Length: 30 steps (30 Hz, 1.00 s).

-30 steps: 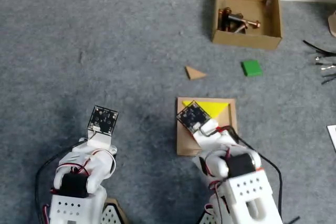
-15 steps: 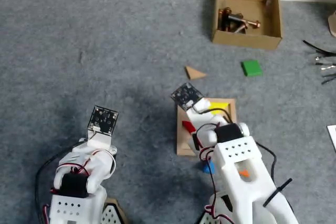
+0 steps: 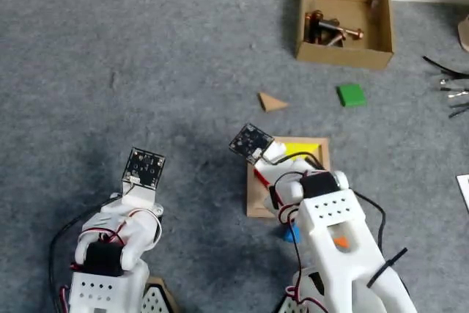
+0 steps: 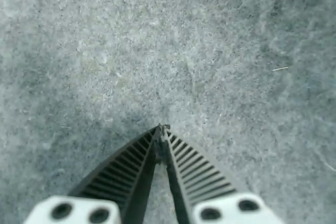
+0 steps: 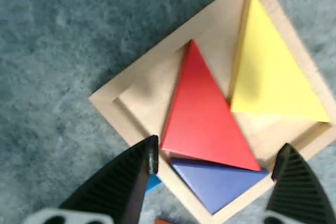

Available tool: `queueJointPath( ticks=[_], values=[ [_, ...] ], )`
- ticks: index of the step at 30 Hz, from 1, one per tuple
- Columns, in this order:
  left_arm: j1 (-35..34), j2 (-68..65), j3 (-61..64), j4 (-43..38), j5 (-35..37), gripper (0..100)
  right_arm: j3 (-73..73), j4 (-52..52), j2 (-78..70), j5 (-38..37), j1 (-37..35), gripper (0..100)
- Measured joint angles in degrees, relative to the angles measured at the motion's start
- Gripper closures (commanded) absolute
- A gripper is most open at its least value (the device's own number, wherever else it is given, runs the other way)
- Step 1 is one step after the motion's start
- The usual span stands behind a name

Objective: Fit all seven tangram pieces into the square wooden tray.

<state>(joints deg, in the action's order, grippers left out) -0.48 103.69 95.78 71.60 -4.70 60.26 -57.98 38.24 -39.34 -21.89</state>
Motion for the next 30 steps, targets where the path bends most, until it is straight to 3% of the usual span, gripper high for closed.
queueJointPath(
  ticks=[6, 23, 30],
  values=[
    [0.0, 0.0, 0.0, 0.0, 0.0, 99, -0.79, 3.43, -11.96, 3.16, 1.05, 62.4],
    [0.0, 0.0, 0.0, 0.0, 0.0, 99, -3.08, 9.85, -21.19, 4.57, 1.14, 62.3],
    [0.0, 0.0, 0.0, 0.0, 0.0, 99, -3.34, 9.85, -21.8, 7.82, 1.14, 68.2]
  ],
)
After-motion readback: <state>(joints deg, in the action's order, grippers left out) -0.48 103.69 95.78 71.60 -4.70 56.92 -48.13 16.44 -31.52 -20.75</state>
